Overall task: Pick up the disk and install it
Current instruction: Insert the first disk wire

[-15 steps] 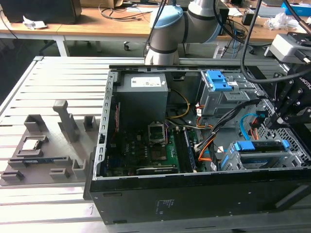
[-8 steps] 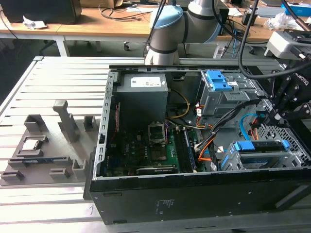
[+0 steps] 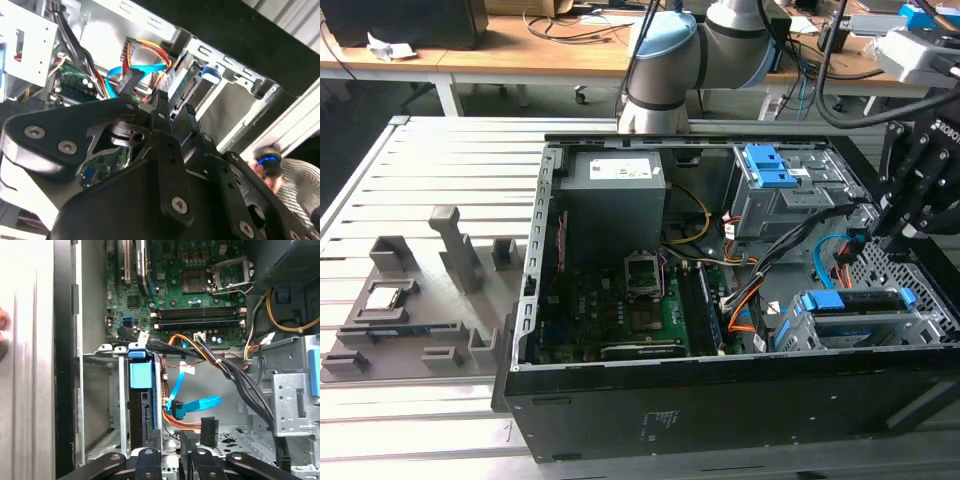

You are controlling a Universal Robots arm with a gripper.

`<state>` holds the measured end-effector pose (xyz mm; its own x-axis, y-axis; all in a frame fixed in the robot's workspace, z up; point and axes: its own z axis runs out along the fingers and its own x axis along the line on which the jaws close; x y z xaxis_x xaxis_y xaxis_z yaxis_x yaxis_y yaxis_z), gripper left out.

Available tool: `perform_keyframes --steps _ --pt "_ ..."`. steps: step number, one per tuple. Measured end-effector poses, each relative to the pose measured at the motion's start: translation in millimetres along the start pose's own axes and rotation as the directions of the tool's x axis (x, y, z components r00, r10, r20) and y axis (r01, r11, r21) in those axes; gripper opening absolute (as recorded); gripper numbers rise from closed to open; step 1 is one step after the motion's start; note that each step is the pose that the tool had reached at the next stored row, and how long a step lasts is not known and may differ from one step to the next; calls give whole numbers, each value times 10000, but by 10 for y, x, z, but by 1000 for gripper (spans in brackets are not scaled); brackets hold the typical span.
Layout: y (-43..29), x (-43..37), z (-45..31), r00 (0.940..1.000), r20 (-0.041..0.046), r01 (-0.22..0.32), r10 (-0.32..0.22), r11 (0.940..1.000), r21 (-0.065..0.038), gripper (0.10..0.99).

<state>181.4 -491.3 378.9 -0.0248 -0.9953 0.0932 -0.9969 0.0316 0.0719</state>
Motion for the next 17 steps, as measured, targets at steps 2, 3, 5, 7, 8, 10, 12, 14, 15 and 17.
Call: perform_keyframes --steps 2,3,5,7,8,10,12,14,15,17 --pt "3 -105 -10 10000 -74 -4 4 10000 2 298" --pt "5 -144 -5 10000 -73 1 -1 10000 0 298" --pt "5 -185 6 10000 -58 15 -15 10000 -1 298" --pt "4 -248 27 10000 -27 23 -23 10000 -2 298" --pt "4 -266 35 10000 -28 24 -24 10000 -2 298" --pt "3 -304 77 10000 -24 23 -23 10000 -5 298" --pt "-1 -320 129 10000 -24 28 -28 10000 -6 298" --pt "-4 -329 169 10000 -27 34 -34 10000 -6 298" --pt "-6 -332 191 10000 -28 36 -36 10000 -6 298" --pt "-8 -334 222 10000 -37 36 -36 10000 -8 298"
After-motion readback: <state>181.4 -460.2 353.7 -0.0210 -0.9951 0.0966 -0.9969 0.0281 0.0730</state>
